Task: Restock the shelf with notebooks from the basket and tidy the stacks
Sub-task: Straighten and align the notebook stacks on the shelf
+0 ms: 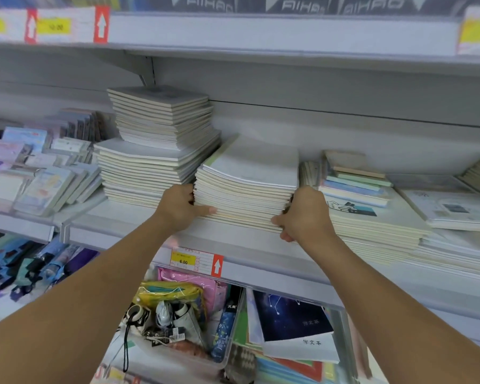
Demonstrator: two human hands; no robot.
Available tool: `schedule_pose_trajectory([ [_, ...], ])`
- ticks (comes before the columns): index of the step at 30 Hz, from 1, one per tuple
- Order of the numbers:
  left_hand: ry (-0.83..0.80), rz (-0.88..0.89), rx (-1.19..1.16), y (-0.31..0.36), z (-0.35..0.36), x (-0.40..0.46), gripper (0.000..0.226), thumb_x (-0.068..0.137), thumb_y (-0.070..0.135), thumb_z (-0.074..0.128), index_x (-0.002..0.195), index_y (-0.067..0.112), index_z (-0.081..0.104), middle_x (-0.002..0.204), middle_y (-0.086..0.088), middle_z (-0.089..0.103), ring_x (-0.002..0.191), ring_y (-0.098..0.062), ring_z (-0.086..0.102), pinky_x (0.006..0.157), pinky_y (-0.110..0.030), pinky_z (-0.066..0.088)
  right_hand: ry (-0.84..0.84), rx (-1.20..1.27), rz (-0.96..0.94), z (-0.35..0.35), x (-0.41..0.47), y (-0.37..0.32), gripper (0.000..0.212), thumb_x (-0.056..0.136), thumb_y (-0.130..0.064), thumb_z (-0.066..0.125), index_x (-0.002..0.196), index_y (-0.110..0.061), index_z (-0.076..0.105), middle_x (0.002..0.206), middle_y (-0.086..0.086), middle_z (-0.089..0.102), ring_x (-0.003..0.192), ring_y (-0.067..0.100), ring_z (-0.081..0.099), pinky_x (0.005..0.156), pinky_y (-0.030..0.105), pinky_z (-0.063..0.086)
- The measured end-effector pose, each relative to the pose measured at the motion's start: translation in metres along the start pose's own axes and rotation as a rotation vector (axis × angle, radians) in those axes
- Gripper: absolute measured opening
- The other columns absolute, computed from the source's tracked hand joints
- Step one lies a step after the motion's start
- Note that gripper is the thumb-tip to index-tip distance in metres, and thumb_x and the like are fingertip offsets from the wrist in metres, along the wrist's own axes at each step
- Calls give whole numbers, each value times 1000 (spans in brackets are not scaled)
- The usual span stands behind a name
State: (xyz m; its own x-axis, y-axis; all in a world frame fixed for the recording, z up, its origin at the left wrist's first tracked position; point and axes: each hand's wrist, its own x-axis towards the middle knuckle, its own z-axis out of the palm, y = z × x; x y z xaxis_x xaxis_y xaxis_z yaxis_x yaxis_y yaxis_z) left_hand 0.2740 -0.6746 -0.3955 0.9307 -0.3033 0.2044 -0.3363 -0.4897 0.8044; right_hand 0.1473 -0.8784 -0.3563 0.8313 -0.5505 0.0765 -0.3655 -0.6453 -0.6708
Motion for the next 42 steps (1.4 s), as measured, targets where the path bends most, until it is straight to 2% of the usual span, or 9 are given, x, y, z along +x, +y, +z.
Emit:
schedule_pose_trajectory([
  [5,78,40,150,-5,8,-1,40,69,35,85,95,8,69,94,-7,75,90,-23,69,85,-42,55,163,-230,-167,12,2,3,13,84,0,72,86,-8,61,91,14,66,81,32,70,69,39,60],
  [9,55,4,94,9,7,-9,47,71,30,85,105,8,61,105,-5,70,98,-24,66,87,-39,53,58,-93,-80,1,-4,3,23,80,-2,78,77,-6,56,84,13,66,78,29,71,64,34,58],
  [13,46,-112,-230,47,10,-15,105,69,40,86,147,12,22,147,-6,40,136,-26,39,107,-37,39,-17,251,-104,-42,-11,-16,36,73,-10,87,81,-10,52,79,10,67,48,15,65,45,29,55],
  [16,123,-45,-254,62,22,-12,125,62,39,90,149,24,2,154,-3,15,142,-22,20,114,-36,28,-74,-66,-177,-41,3,-25,72,56,-36,95,110,-11,56,106,3,64,92,21,65,71,28,51],
  [19,211,-43,-181,61,32,-7,131,54,37,93,149,20,4,153,-2,14,141,-21,20,112,-33,25,-112,-120,-160,-28,19,-20,75,56,-39,95,117,-9,62,114,8,66,101,27,63,75,28,48],
  [27,240,-7,-117,53,38,-5,123,57,51,87,146,15,11,149,-6,25,137,-22,28,115,-38,29,-132,256,-117,-27,25,-8,42,62,-22,94,94,-13,68,105,3,73,95,19,68,84,32,55],
  [32,316,-128,-289,63,39,-1,75,90,62,49,144,18,20,145,-7,32,132,-26,35,110,-41,32,-345,922,96,-10,23,-19,102,62,-81,66,147,-28,43,147,-5,50,139,23,43,116,45,31],
  [35,363,-120,-210,66,42,1,66,99,49,39,145,7,16,144,-15,34,131,-31,37,106,-39,33,-294,828,165,-9,29,-29,89,87,-75,44,158,-27,19,162,-3,24,150,25,22,121,47,17],
  [42,485,-62,-275,69,46,-2,59,100,42,42,141,2,28,140,-13,39,130,-26,38,102,-31,31,-210,1018,209,-3,38,-18,68,84,-73,52,134,-27,57,128,1,66,115,24,63,101,43,49],
])
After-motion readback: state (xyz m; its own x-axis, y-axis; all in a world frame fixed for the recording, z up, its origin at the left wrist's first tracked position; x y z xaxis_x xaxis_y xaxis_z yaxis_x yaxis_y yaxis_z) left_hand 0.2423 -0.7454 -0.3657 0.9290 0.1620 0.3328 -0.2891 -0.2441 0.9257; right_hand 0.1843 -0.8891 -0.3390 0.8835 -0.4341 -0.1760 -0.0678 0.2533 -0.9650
